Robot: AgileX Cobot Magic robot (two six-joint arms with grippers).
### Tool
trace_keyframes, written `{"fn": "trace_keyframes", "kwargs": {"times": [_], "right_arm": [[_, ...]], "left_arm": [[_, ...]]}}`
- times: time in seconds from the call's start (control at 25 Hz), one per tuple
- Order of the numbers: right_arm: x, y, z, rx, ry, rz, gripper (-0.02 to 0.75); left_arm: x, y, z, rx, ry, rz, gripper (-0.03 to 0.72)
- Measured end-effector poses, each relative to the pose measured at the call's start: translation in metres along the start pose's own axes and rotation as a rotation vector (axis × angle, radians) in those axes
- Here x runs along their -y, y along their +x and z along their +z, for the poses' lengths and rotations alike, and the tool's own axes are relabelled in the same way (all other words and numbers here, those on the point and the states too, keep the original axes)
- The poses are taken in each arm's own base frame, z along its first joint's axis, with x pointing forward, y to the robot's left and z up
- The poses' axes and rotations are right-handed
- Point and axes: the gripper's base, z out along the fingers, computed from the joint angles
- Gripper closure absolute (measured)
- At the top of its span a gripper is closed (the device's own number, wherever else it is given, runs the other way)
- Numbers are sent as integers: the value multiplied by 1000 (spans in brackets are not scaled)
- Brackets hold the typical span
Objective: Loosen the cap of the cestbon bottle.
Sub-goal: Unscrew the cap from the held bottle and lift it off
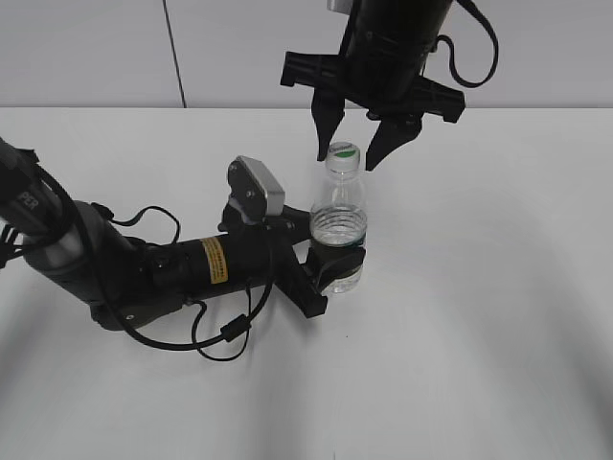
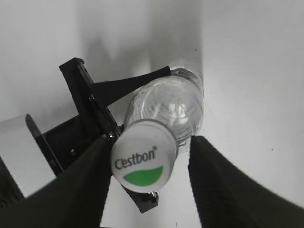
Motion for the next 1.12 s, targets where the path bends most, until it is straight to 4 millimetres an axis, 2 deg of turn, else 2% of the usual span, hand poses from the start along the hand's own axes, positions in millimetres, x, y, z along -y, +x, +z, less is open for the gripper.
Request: {"fn": "trace_keyframes", "kwargs": {"times": [0.2,0.48,0.6,0.76,1.12], "right_arm": [[0,0,3,-9,-4,4,425],[-1,0,3,-9,-4,-16,425],[-1,0,3,-9,-5,-98,426],[-1,0,3,-8,-6,-311,426],[-1,0,3,-5,-20,-928,428]], "left_arm": [[0,0,0,-1,0,2,288],[0,0,0,-1,0,3,288],[0,0,0,-1,0,3,288],[0,0,0,-1,0,3,288],[0,0,0,-1,0,3,288]]}}
